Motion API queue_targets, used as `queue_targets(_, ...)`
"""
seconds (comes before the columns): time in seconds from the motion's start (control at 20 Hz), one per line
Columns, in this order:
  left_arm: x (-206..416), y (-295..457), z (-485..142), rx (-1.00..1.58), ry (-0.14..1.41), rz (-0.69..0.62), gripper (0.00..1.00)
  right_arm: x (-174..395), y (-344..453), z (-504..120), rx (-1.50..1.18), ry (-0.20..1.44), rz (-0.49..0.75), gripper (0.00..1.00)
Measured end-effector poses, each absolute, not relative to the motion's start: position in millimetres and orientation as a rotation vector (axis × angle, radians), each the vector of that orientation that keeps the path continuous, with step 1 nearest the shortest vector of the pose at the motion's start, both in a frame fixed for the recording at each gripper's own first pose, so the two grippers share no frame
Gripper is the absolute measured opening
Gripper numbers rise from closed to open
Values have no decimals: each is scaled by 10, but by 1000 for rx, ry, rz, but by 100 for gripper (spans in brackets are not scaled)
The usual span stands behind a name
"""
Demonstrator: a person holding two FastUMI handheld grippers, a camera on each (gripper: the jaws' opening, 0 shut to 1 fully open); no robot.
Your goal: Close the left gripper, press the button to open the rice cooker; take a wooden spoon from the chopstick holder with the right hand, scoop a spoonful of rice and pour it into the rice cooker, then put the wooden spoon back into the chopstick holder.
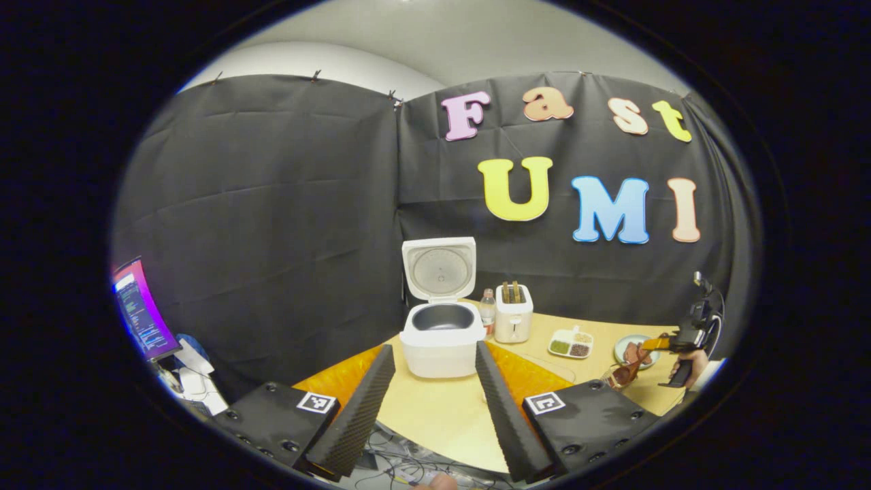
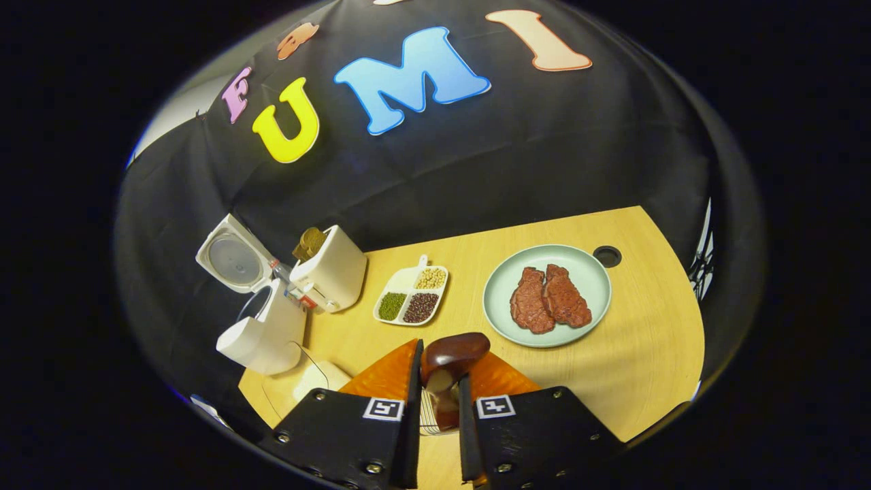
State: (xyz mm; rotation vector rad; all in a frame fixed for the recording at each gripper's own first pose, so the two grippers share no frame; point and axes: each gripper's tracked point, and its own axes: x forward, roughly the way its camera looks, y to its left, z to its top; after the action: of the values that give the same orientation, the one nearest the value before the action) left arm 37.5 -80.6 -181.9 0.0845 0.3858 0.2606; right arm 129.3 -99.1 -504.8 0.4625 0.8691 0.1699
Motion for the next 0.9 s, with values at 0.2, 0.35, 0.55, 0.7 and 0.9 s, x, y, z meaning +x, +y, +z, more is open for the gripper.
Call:
queue_targets(0.2, 397, -804, -1841, 78, 385, 268, 80, 1111, -1069, -5069, 403, 900, 173, 32)
queue_targets(0.35, 400, -819, -1834, 70, 381, 274, 91, 1088, -1200, -5068, 392, 907, 140, 36)
queue_targets(0.55, 462, -885, -1841, 73, 373, 268, 80, 1067, -1400, -5015, 384, 890, 82, 86)
queue_targets(0.7, 570, -959, -1829, 74, 367, 255, 86, 1082, -1503, -4834, 399, 840, 50, 89)
queue_targets(0.9, 827, -1022, -1735, 106, 337, 222, 86, 1146, -1712, -4458, 321, 731, 8, 90)
